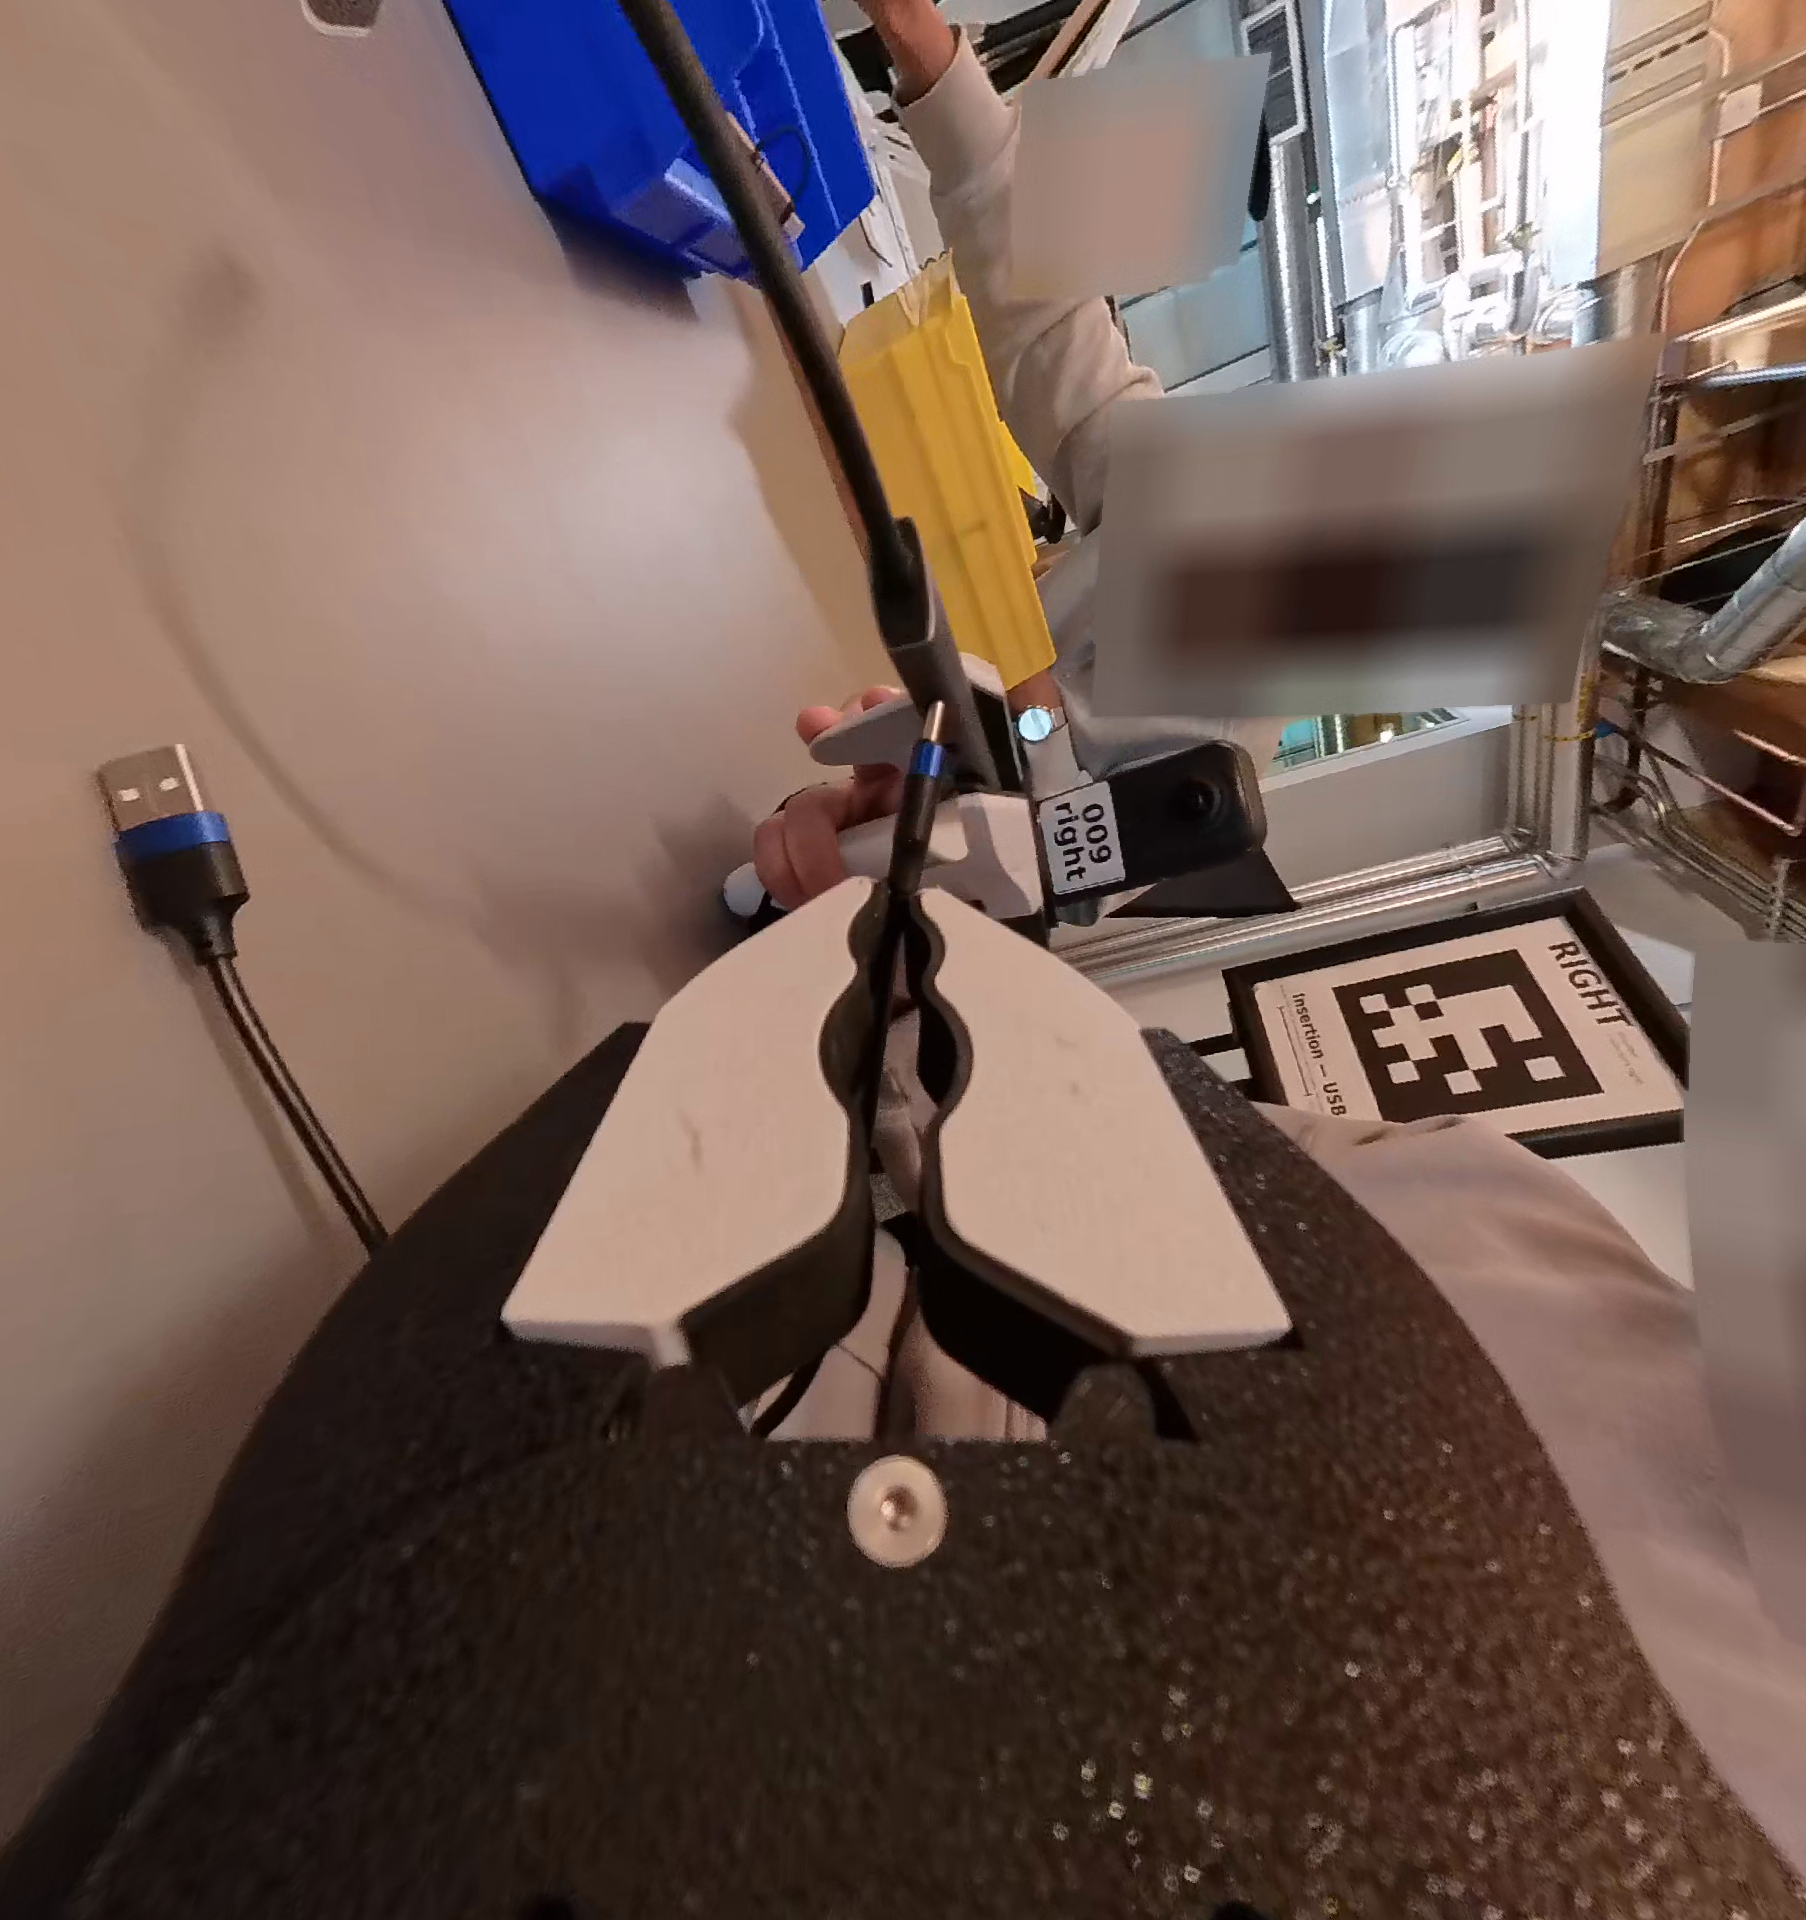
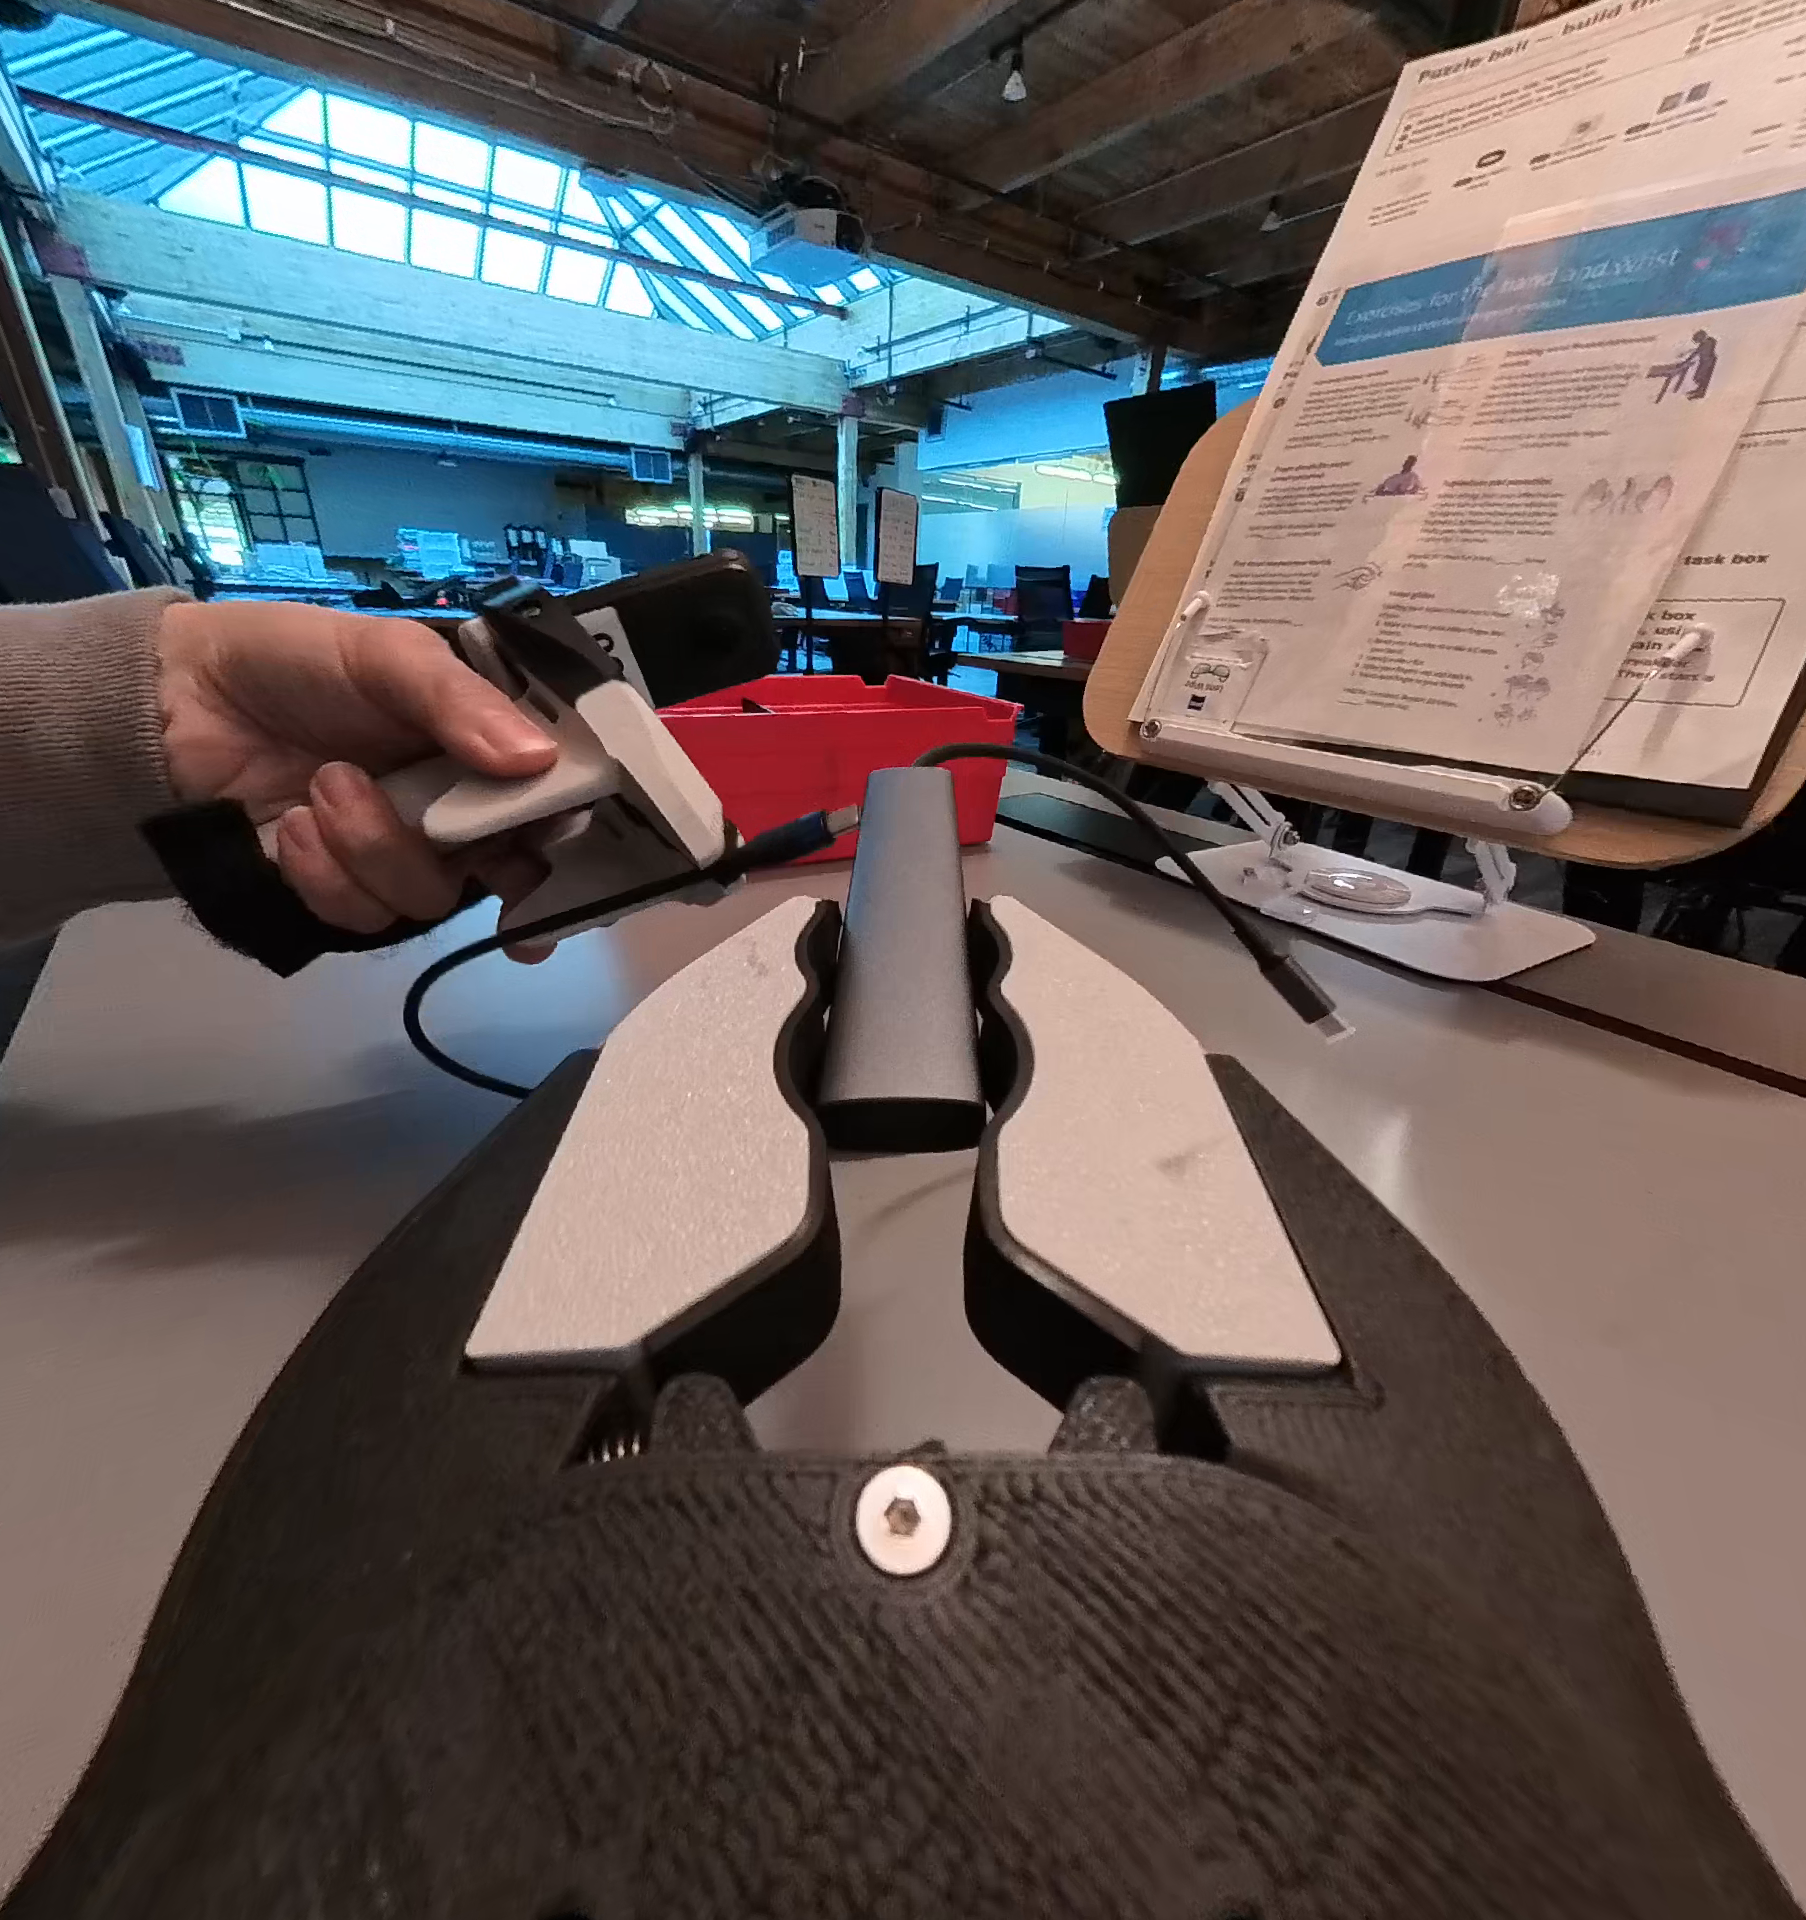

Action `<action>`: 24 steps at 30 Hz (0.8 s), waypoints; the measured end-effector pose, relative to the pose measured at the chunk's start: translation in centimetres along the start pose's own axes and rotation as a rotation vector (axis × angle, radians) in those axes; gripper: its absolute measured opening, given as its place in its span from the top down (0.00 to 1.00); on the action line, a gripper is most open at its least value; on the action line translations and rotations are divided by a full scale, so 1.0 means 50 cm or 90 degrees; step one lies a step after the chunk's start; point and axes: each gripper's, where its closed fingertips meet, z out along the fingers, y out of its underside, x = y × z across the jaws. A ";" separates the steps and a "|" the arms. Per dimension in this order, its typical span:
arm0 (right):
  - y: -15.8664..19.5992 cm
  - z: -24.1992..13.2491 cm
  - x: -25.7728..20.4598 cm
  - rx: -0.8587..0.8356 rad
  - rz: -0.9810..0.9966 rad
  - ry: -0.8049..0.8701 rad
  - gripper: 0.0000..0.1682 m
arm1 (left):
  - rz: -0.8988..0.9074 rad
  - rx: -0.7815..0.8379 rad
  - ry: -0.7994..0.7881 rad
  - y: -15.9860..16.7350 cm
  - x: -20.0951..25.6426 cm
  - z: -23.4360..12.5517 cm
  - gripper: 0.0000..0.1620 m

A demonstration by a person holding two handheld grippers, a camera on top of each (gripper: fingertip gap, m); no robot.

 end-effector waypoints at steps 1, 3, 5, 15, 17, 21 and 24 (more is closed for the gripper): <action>0.000 0.000 0.000 0.001 -0.002 0.001 0.85 | 0.001 -0.002 -0.003 0.002 -0.002 -0.001 0.99; 0.000 0.000 0.001 0.001 -0.006 0.007 0.85 | -0.008 -0.004 0.003 0.004 -0.002 -0.003 0.99; 0.001 0.002 -0.005 -0.004 -0.016 0.001 0.85 | -0.010 -0.005 0.007 0.005 -0.001 -0.004 0.99; 0.000 0.002 -0.016 0.003 -0.078 0.002 0.85 | -0.022 -0.019 0.012 0.014 -0.004 0.000 0.99; 0.008 0.001 -0.020 -0.013 -0.129 -0.002 0.85 | -0.030 -0.028 0.011 0.021 -0.008 0.002 0.99; 0.023 -0.001 -0.026 -0.040 -0.209 -0.012 0.85 | -0.049 -0.027 0.012 0.024 -0.022 -0.004 0.99; 0.024 -0.002 -0.030 -0.045 -0.205 -0.032 0.85 | -0.049 -0.029 0.018 0.030 -0.027 -0.006 0.99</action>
